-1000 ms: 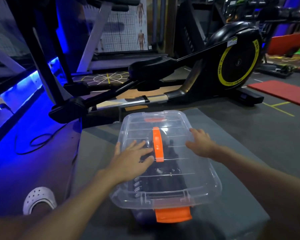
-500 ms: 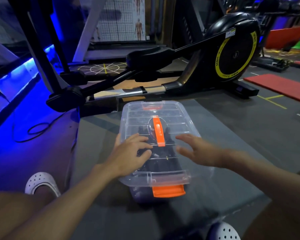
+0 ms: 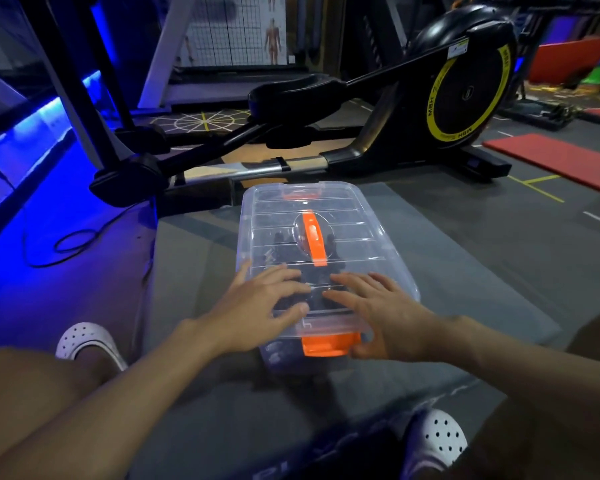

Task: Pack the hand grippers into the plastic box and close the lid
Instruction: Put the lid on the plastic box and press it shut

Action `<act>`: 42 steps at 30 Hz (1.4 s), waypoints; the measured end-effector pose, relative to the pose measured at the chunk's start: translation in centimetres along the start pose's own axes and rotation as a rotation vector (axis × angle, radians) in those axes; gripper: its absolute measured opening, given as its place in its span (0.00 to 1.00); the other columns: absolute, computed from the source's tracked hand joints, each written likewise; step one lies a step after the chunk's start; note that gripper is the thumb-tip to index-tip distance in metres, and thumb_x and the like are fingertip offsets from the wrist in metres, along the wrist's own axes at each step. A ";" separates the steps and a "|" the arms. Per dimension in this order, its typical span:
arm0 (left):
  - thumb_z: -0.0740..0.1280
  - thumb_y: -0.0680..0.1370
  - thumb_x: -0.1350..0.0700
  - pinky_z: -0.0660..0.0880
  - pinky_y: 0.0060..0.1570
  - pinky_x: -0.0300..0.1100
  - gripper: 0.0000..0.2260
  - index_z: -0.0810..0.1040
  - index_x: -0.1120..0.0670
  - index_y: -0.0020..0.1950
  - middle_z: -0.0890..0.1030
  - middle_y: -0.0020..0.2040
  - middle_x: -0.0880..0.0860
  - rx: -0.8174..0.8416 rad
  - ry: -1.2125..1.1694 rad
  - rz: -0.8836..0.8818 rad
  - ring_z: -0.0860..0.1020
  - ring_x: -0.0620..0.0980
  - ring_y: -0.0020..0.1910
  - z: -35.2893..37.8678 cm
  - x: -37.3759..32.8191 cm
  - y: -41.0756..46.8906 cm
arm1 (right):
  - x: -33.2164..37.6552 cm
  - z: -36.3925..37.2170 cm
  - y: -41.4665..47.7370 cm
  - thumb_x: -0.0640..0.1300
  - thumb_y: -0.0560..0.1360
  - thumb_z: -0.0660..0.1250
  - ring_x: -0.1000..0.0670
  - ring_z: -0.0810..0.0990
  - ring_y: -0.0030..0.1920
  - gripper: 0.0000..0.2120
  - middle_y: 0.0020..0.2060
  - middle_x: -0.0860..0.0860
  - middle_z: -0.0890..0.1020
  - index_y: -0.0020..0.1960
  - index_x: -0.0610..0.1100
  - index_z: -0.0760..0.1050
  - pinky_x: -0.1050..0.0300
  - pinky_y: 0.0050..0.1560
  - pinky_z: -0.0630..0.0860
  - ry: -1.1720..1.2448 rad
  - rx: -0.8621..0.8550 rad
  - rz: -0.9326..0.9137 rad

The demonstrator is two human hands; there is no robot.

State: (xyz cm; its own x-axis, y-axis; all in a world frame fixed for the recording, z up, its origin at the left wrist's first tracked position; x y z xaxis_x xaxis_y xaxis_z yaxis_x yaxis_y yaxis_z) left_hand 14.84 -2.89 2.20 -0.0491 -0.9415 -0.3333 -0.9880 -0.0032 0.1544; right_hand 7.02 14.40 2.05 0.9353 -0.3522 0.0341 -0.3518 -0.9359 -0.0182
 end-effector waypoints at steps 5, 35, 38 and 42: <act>0.56 0.67 0.23 0.43 0.76 0.52 0.37 0.62 0.36 0.73 0.55 0.78 0.40 0.108 0.158 0.145 0.48 0.41 0.78 0.9 -1.2 -1.8 | 0.0 -0.3 0.0 0.67 0.70 0.66 0.50 0.55 0.77 0.41 0.76 0.51 0.58 0.76 0.53 0.57 0.45 0.76 0.53 0.010 0.005 -0.019; 0.59 0.76 0.35 0.69 0.63 0.54 0.19 0.82 0.42 0.56 0.80 0.64 0.46 -0.261 0.159 0.212 0.74 0.49 0.67 1.1 -1.4 -1.2 | -0.1 -1.8 0.2 0.52 0.72 0.73 0.51 0.73 0.52 0.16 0.50 0.51 0.75 0.54 0.45 0.77 0.55 0.53 0.70 0.259 -0.071 -0.101; 0.58 0.77 0.37 0.69 0.61 0.51 0.18 0.84 0.44 0.48 0.82 0.59 0.43 -0.307 0.008 0.152 0.76 0.46 0.65 0.0 -1.4 -0.9 | -0.4 -1.7 0.6 0.52 0.72 0.73 0.51 0.75 0.48 0.14 0.47 0.51 0.76 0.50 0.44 0.77 0.55 0.50 0.72 0.344 -0.026 -0.060; 0.53 0.70 0.24 0.59 0.71 0.58 0.32 0.75 0.41 0.65 0.73 0.70 0.46 -0.133 0.222 0.159 0.67 0.49 0.73 1.0 -1.6 -1.6 | -3.9 -3.1 1.6 0.56 0.76 0.66 0.50 0.77 0.51 0.12 0.48 0.52 0.80 0.50 0.47 0.80 0.47 0.56 0.73 0.425 -0.173 0.202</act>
State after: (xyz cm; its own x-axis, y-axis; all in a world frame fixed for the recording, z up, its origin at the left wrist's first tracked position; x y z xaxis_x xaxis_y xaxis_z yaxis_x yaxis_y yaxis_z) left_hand 16.33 -1.05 1.54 -0.1538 -0.9843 -0.0863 -0.9420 0.1197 0.3134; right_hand 2.71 14.30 4.94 0.7624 -0.4633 0.4518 -0.5588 -0.8234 0.0986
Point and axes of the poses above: each hand's wrist, its own y-axis towards the middle knuckle, its own z-axis out of the palm, x = y × z, the point moved 6 cm from there along y, towards the middle knuckle
